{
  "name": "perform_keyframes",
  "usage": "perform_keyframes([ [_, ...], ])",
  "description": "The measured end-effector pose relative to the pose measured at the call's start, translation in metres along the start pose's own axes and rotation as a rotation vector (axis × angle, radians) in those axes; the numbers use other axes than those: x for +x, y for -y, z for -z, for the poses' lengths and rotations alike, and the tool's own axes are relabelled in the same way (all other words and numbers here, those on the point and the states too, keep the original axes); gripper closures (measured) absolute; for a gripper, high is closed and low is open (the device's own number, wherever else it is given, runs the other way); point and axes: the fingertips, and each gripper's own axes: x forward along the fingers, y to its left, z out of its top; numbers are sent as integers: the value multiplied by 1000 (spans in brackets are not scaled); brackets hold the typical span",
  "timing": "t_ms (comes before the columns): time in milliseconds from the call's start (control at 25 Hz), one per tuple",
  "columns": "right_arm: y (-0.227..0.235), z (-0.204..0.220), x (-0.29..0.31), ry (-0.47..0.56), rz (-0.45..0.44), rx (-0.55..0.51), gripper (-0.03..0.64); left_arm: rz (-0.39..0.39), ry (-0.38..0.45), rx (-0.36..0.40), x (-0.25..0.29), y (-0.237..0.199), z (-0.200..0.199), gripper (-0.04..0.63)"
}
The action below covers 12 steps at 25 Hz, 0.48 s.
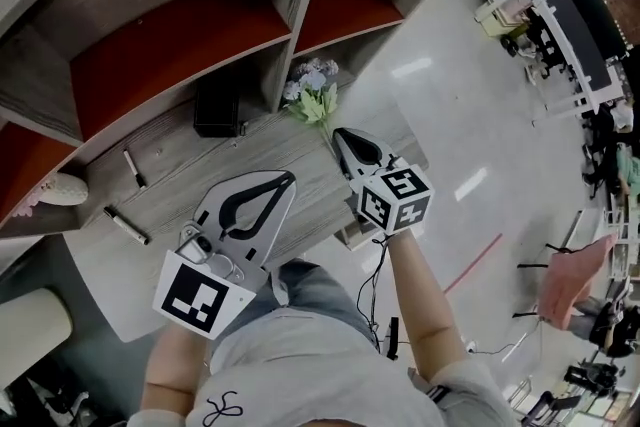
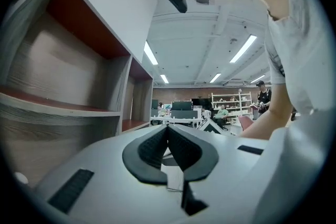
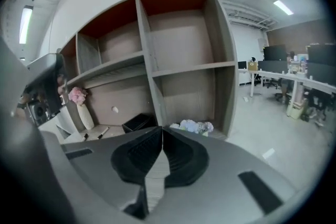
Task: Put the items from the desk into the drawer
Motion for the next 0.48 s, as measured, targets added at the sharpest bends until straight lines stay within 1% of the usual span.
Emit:
perform_keyframes([
  [240, 31, 40, 38, -172, 17, 53, 577, -2, -6, -27, 2, -19, 8, 586],
  [480, 50, 84, 68, -343, 5, 115, 546, -18, -11, -48, 2, -33, 15, 586],
])
